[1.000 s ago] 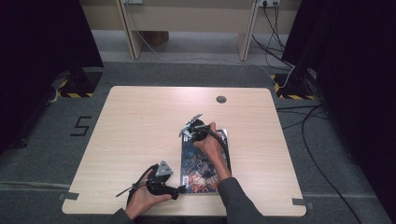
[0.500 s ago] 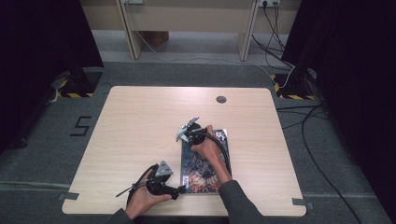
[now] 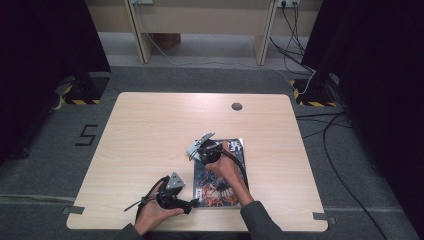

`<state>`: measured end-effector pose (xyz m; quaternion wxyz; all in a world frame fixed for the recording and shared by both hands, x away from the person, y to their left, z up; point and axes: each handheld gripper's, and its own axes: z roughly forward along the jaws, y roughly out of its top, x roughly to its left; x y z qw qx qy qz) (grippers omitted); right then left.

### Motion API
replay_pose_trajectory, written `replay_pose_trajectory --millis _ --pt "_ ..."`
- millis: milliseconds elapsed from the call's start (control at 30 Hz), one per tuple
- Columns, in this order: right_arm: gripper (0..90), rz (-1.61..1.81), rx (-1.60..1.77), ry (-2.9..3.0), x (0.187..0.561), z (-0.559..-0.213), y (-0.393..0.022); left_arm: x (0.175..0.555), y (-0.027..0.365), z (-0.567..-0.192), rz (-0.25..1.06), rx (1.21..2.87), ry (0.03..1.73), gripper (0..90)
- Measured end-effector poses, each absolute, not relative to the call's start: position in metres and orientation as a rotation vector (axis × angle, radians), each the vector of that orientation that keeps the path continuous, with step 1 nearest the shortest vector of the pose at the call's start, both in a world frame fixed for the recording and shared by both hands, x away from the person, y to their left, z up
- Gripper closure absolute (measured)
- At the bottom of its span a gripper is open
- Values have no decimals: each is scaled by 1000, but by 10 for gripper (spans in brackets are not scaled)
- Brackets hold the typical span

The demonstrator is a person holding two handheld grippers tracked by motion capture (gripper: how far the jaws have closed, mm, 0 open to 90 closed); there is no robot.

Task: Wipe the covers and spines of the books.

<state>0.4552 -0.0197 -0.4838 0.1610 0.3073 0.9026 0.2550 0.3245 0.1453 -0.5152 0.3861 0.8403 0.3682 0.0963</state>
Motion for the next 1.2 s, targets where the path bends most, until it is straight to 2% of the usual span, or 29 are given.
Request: replay_pose_trajectory --millis 600,733,967,1200 --pt "736 779 805 2626 416 -485 -28 324 145 -514 241 2142 959 142" --pt "736 784 789 2623 403 -485 -32 326 156 -509 182 2138 961 199" --pt "736 809 817 2645 385 -486 -36 321 180 -499 197 2106 1003 191" --pt "736 823 712 2692 362 -485 -38 318 187 -500 204 2113 1018 192"
